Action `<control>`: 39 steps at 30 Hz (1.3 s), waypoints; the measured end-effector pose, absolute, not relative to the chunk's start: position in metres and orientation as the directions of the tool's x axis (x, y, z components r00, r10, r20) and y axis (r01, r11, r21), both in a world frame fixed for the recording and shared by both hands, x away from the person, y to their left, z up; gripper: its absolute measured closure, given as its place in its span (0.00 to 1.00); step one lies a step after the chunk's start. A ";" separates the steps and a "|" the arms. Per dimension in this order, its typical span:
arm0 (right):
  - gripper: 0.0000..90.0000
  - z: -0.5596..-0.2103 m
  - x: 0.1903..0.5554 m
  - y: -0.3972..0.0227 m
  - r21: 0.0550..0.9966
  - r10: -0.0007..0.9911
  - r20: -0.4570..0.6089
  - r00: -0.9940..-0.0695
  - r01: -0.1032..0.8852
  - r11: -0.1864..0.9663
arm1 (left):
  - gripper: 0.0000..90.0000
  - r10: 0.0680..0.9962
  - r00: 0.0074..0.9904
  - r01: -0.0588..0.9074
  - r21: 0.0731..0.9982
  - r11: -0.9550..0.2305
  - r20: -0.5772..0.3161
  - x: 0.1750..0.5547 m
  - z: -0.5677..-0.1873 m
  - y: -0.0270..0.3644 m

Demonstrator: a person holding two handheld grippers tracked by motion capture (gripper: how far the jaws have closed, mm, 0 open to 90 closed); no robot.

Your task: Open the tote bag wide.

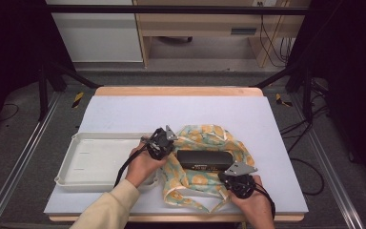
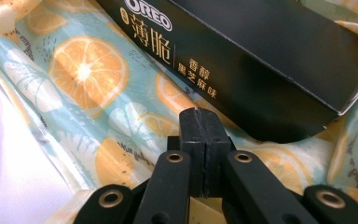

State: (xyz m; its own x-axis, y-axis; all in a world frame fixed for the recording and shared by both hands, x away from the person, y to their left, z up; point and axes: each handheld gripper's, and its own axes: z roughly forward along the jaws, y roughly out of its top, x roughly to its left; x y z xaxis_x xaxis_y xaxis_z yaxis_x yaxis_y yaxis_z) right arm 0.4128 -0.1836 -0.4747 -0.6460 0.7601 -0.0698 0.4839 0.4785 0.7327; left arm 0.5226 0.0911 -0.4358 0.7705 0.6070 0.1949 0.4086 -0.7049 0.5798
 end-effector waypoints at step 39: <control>1.00 -0.478 0.479 -0.233 0.729 0.888 -0.048 -0.456 0.593 0.344 | 1.00 0.592 0.788 0.429 0.540 -0.724 0.167 0.528 -0.449 0.086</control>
State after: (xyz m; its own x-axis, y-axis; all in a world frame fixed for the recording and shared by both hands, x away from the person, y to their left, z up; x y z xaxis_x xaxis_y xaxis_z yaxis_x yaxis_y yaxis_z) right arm 0.4786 -0.2332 -0.4778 -0.4564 0.8885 -0.0481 0.5925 0.3438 0.7285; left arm 0.5279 0.0863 -0.4486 0.7882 0.5922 0.1673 0.4291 -0.7237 0.5404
